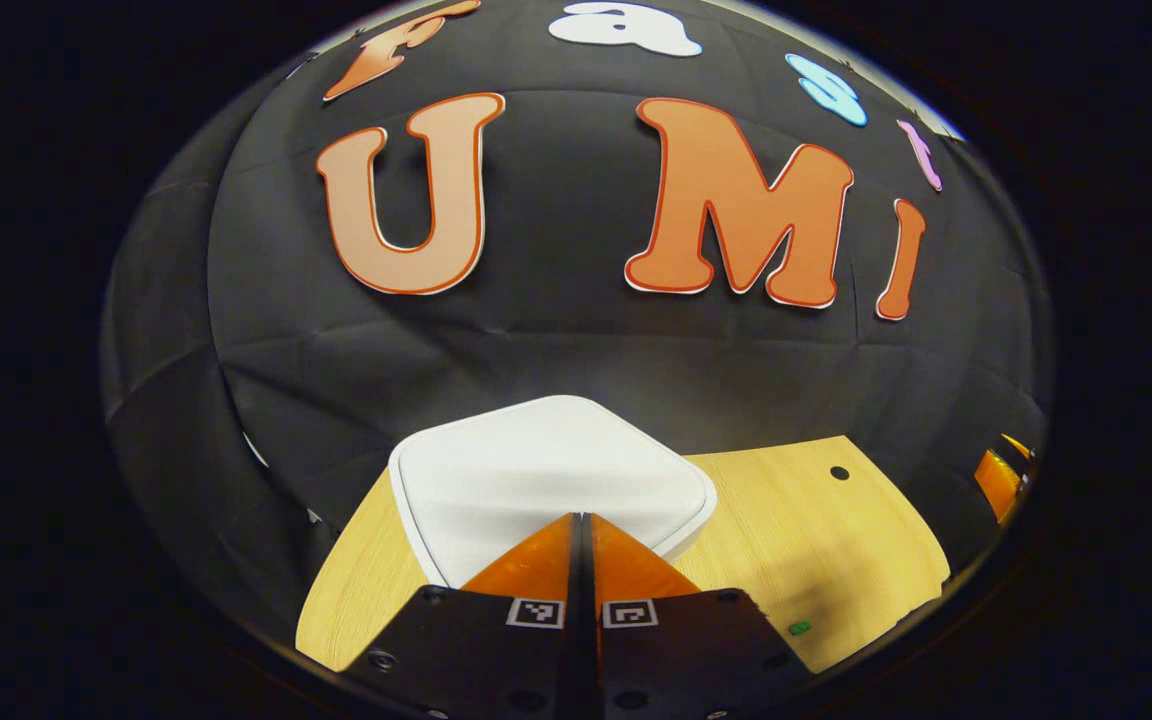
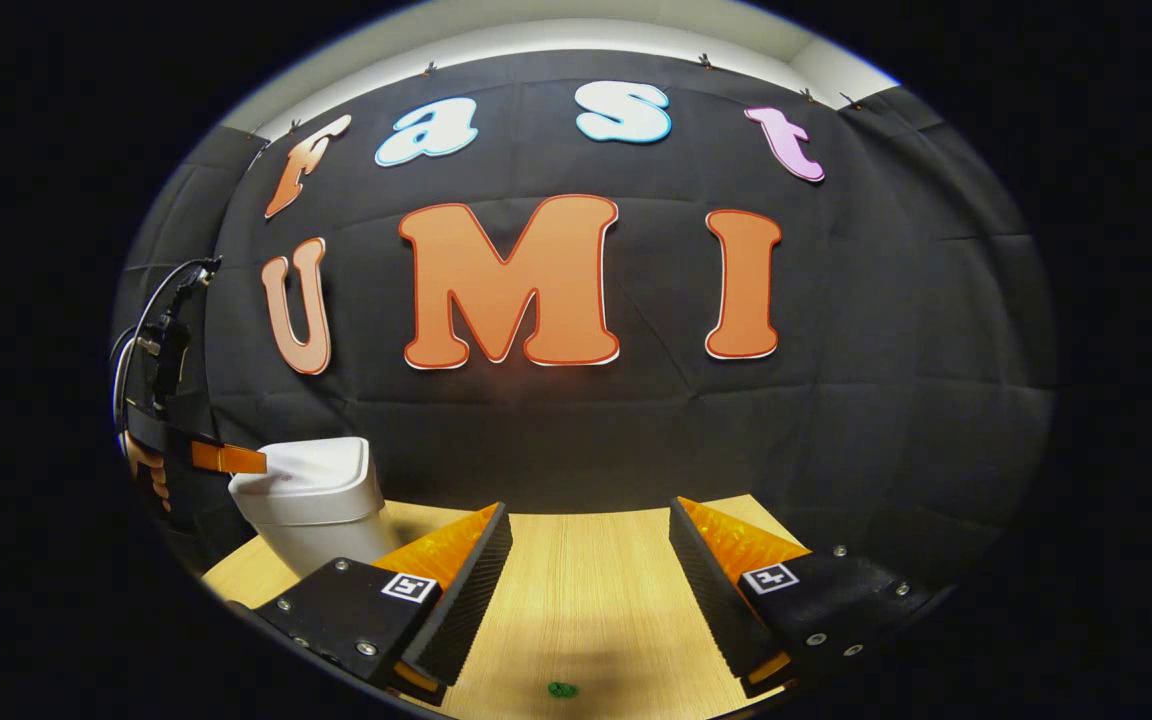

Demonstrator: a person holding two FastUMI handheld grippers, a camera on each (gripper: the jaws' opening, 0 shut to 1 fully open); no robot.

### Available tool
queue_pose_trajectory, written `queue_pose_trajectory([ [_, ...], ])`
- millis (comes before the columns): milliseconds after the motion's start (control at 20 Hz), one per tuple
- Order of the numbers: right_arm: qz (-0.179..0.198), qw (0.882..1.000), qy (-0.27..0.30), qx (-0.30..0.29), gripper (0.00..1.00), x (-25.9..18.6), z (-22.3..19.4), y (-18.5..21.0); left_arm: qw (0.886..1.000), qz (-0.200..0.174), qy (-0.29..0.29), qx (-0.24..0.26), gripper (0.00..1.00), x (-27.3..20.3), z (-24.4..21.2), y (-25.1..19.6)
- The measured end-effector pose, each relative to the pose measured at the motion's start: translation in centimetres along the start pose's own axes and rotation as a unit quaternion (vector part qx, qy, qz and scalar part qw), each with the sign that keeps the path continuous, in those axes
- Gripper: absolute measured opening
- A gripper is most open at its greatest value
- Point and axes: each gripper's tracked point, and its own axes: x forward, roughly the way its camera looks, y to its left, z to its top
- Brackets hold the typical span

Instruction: Press the lid of the desktop garbage bin to open it, pick up the crumpled paper on the desktop and throw it into the bin, then pick up the pop can on the desktop and drop it into the bin, and finally close the garbage bin lid.

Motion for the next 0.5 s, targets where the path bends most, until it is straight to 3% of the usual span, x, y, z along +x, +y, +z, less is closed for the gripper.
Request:
queue_pose_trajectory([
  [500, -0.019, 1.0, -0.001, 0.007, 0.95, 0.1, 0.1, -0.2, 1.0, -0.002, 0.015, -0.005, 0.0, 1.3, -2.1, 0.1],
])
